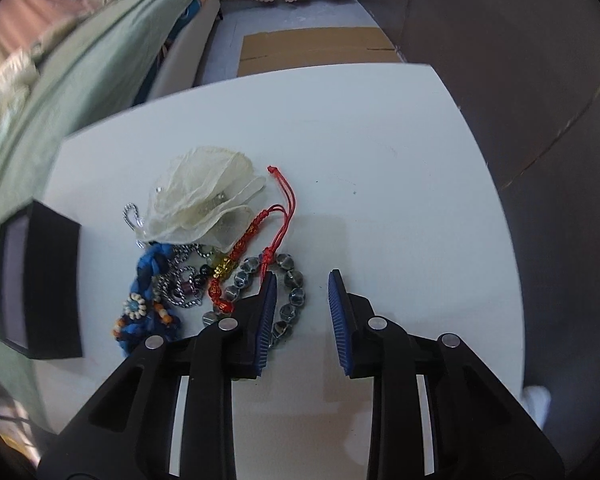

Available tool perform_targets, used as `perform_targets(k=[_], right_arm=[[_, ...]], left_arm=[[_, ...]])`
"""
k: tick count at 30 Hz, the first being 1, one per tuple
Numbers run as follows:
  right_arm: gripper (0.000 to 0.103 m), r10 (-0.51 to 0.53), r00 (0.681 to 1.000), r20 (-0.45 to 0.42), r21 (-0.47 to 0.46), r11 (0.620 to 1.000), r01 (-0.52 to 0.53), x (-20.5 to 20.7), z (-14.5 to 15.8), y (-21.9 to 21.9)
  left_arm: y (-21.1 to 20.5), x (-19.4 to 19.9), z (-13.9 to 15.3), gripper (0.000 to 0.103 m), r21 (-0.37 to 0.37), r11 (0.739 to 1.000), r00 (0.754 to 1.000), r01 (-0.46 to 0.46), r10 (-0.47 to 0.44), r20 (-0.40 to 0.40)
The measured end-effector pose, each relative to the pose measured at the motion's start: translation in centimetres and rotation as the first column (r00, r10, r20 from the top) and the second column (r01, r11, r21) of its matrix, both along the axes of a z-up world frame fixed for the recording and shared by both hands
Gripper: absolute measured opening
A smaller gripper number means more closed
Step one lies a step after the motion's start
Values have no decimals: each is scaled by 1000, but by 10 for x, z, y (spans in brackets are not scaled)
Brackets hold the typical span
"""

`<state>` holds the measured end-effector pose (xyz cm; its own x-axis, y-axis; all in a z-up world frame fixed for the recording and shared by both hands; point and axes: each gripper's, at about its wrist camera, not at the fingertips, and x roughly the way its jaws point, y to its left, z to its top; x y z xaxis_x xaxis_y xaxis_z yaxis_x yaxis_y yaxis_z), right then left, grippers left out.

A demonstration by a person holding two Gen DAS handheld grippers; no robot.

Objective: Organize jewelry
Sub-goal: 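Place the silver hoop earring into the black box with the left gripper, then grasp the grey bead bracelet with the right gripper and lift it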

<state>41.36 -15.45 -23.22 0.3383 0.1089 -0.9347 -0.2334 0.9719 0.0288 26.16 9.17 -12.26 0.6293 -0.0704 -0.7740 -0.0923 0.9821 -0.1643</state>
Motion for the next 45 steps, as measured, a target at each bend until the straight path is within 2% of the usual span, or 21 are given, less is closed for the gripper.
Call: perform_targets(k=[1, 2, 3, 4, 7, 10, 14, 21, 23, 25, 35, 45], right_arm=[[24, 7, 1000, 6, -23, 1000, -7, 0, -1, 3], [11, 20, 1000, 13, -28, 999, -20, -1, -2, 6], [10, 35, 999, 15, -34, 999, -35, -2, -2, 10], [10, 46, 999, 16, -43, 998, -45, -3, -2, 11], [10, 35, 999, -8, 14, 999, -35, -4, -3, 4], [10, 29, 1000, 3, 57, 998, -29, -8, 7, -1], [10, 18, 999, 37, 119, 993, -22, -16, 33, -8], [10, 27, 994, 104, 162, 986, -43, -30, 75, -10], [10, 31, 991, 129, 176, 983, -54, -33, 88, -6], [10, 40, 988, 150, 187, 980, -68, -38, 99, -3], [10, 154, 961, 229, 259, 942, -213, -57, 147, 53], [10, 263, 939, 222, 299, 898, -322, -71, 147, 123]], left_arm=[[2, -1, 0, 47, -5, 1000, 1000, -3, 3, 3], [3, -1, 1, 47, -10, 1000, 1000, -5, 5, 4], [5, -2, 2, 48, -15, 1000, 1000, -7, 7, 5], [7, -3, 2, 48, -22, 1000, 1000, -9, 10, 5], [9, -1, 3, 48, -35, 999, 1000, -9, 9, 0], [9, 2, 2, 48, -43, 999, 1000, -1, 1, -2], [8, 9, 1, 48, -64, 998, 1000, 11, -12, -3], [6, 19, 1, 48, -89, 996, 1000, 26, -26, 0], [7, 22, -1, 53, -102, 995, 1000, 24, -25, -10], [9, 22, -1, 69, -100, 995, 1000, 15, -15, -3], [36, 6, 3, 71, -116, 992, 999, -47, 48, 12], [66, -20, 9, 71, -117, 987, 993, -112, 115, 15]])
